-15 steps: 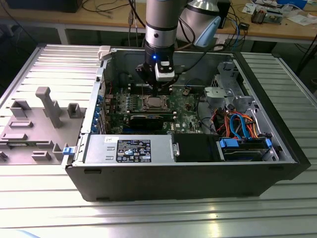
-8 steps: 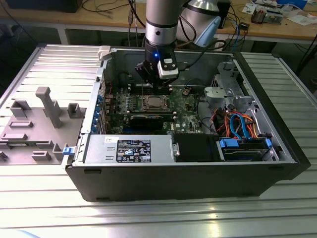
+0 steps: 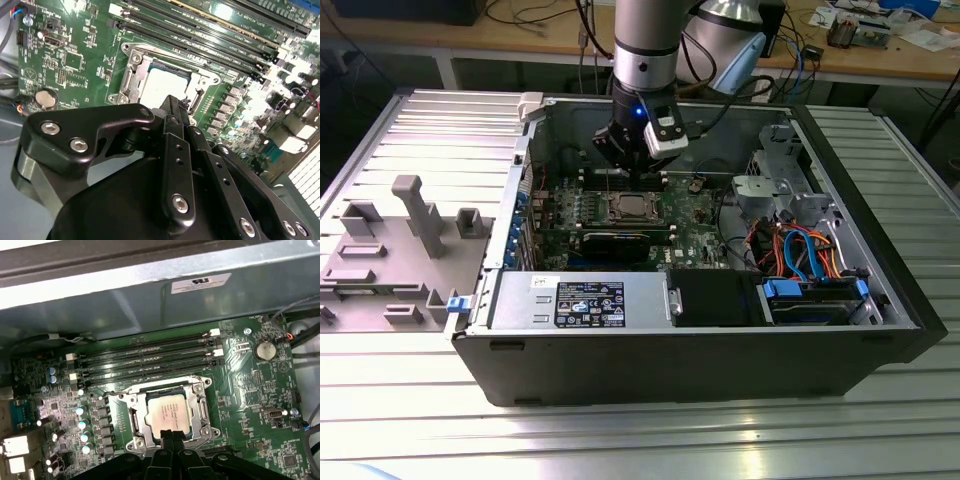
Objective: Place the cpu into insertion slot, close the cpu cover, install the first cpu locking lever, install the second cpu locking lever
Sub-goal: 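Install the first cpu locking lever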
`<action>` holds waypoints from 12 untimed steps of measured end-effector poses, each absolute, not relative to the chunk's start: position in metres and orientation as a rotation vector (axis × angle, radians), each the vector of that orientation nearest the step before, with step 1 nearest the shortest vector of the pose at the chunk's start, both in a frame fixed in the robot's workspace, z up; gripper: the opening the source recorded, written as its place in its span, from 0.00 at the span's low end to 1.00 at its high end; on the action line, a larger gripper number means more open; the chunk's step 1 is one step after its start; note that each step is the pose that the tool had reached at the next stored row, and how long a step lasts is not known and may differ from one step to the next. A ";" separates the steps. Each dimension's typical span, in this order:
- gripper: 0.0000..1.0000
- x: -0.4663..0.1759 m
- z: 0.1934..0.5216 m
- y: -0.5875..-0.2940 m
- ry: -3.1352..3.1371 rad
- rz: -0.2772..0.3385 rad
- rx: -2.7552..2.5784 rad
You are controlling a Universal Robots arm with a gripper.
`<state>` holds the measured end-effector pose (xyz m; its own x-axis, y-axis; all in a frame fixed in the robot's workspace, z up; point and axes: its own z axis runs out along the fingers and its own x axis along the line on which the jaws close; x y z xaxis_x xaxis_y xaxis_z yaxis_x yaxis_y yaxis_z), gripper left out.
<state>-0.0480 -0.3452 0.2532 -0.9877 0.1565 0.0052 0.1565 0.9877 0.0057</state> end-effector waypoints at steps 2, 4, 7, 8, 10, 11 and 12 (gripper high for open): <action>0.11 -0.048 0.253 -0.345 -3.127 -0.010 -0.245; 0.11 -0.048 0.253 -0.345 -3.127 -0.010 -0.242; 0.11 -0.048 0.253 -0.345 -3.127 -0.010 -0.242; 0.11 -0.048 0.253 -0.345 -3.127 -0.010 -0.242; 0.11 -0.048 0.253 -0.345 -3.128 -0.010 -0.242; 0.11 -0.048 0.253 -0.345 -3.128 -0.010 -0.242; 0.11 -0.048 0.253 -0.345 -3.128 -0.010 -0.242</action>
